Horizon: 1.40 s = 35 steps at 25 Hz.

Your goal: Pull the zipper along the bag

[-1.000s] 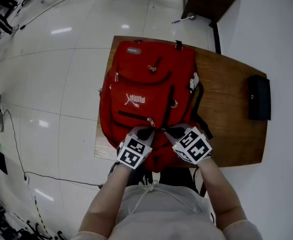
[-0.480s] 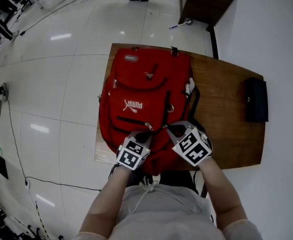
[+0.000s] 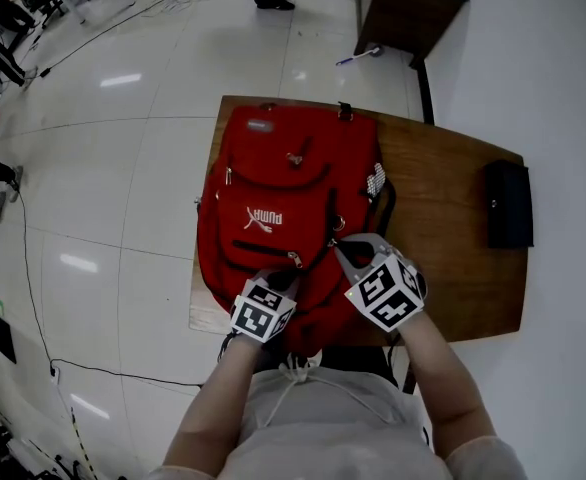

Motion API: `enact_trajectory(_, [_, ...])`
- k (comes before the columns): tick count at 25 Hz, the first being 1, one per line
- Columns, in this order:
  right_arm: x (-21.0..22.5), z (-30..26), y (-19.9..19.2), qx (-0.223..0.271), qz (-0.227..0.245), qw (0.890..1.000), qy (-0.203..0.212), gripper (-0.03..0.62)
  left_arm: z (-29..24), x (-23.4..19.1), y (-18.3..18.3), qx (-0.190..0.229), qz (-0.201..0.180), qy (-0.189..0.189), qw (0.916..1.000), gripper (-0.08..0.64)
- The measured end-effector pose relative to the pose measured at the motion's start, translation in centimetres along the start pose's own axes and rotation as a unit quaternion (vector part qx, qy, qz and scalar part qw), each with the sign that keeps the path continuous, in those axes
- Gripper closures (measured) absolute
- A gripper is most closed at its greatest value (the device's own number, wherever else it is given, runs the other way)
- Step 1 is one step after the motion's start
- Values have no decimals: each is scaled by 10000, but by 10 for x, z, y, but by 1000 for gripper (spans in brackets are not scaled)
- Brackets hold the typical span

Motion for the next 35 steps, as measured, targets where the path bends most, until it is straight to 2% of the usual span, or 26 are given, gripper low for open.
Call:
enact_trajectory(14, [32,-14,16,256,63,9992,-313,580,0,-1,0,-11,144,-89,9999,555])
enact_trajectory(21, [43,-19,32,383,382,9979,-348,577,2,-2,0,13,208,-141,9997,555])
enact_trajectory(24, [48,-25,30,418,220,9980,-430,574,2,-2,0,31,264,-185,9995,555])
enact_trajectory(27, [70,-26,36,574,-199,9957,-705,581,1,0,-1,-96,182,-164,9997,555])
enact_trajectory(29, [82,-29,42,542,-266,9959,-668,574,1,1,-2,-140,127,-130,9997,555])
enact_trajectory(31, [82,-34,45,466,-39,9969,-628,580,1,0,-3,-172,147,-118,9997,555])
enact_trajectory(35, [82,-35,44,426,-373,9970,-536,580,0,-1,-3,-186,187,-145,9995,555])
Point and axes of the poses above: the fingertips, and each gripper's own axes: z backward along the fingers, x to its right, y out of its top, the point moved 4 cm from there along z, backward along the fingers, and after that the axes turned 13 degrees about -y, right-handed, at the moved point
